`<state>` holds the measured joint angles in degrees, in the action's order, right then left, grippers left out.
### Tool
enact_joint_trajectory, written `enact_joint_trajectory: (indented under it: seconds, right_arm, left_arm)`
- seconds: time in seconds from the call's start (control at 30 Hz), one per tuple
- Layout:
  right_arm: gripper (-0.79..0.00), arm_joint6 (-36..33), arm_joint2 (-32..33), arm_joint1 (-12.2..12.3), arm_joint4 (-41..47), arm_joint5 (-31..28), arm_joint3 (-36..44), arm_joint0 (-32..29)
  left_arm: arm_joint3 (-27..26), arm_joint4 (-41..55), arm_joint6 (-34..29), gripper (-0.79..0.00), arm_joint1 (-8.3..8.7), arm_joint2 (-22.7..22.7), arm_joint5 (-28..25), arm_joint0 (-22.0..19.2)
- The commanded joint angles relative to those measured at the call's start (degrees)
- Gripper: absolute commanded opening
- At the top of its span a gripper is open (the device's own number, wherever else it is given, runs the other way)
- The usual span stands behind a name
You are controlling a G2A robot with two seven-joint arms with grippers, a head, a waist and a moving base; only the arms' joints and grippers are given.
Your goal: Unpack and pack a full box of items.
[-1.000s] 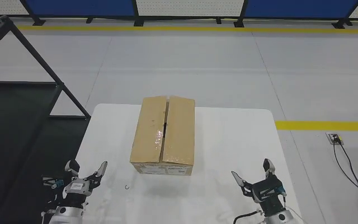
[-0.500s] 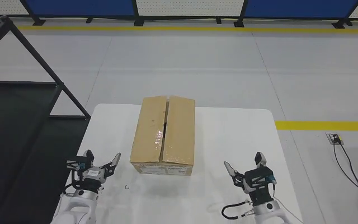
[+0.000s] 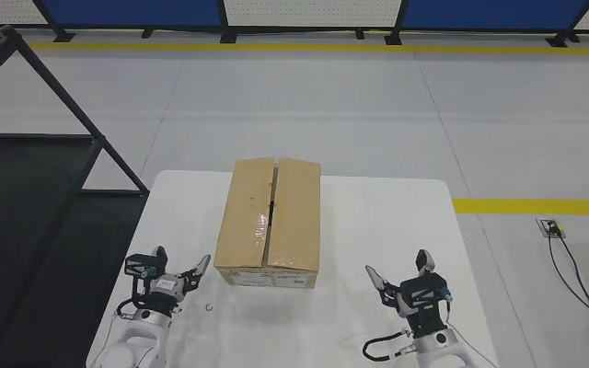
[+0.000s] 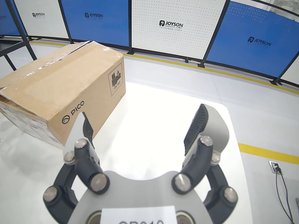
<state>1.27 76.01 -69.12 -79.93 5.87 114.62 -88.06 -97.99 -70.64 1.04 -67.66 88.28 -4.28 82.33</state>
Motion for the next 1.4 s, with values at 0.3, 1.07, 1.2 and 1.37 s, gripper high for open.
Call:
enact_joint_trajectory:
  seconds: [0.3, 1.07, 1.2, 1.37]
  right_arm:
    - [0.0, -0.8, -0.5, -0.4, -1.4, -1.3, -0.6, 1.0]
    - [0.0, 1.3, -0.1, 0.0, -9.3, -9.7, 0.4, -0.7]
    - [0.0, 1.3, -0.1, 0.0, -9.3, -9.7, 0.4, -0.7]
    - [0.0, 1.5, -0.9, 0.0, -13.1, -9.9, 0.5, -0.1]
  left_arm:
    - [0.3, -2.2, -1.6, 0.0, -0.28, -2.3, -0.6, -1.4]
    - [-3.3, -11.7, -2.0, 0.0, -0.85, -10.6, -5.0, -2.6]
    - [-3.2, -13.2, -1.8, 0.0, -0.96, -12.0, -5.6, -3.2]
    - [-3.4, -12.5, -1.3, 0.0, -1.03, -11.9, -6.2, -3.3]
